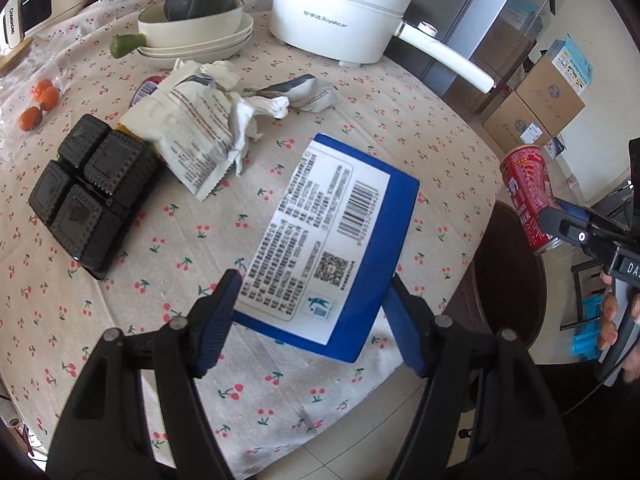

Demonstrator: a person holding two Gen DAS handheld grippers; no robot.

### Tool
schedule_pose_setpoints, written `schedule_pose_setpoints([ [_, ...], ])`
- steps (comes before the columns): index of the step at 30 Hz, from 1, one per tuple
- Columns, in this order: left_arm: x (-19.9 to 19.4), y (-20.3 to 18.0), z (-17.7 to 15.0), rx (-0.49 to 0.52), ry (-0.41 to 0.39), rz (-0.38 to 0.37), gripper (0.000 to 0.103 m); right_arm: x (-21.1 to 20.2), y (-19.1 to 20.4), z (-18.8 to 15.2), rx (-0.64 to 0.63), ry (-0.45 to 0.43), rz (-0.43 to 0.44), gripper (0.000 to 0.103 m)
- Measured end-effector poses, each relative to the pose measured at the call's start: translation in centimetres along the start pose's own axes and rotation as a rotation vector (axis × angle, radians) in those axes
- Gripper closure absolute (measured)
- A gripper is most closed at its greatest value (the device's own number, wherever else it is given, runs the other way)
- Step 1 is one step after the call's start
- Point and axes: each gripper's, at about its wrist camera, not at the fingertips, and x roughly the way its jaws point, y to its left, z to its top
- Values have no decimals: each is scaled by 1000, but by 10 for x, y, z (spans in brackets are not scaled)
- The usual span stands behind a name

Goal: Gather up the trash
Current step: 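Carry the barcode box and red can with both grippers over the brown bin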

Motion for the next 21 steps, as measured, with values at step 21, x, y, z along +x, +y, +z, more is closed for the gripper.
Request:
schedule_pose_setpoints([
  [21,7,-99,-19,149,9,-125,32,-48,-81,-75,85,5,-101,35],
])
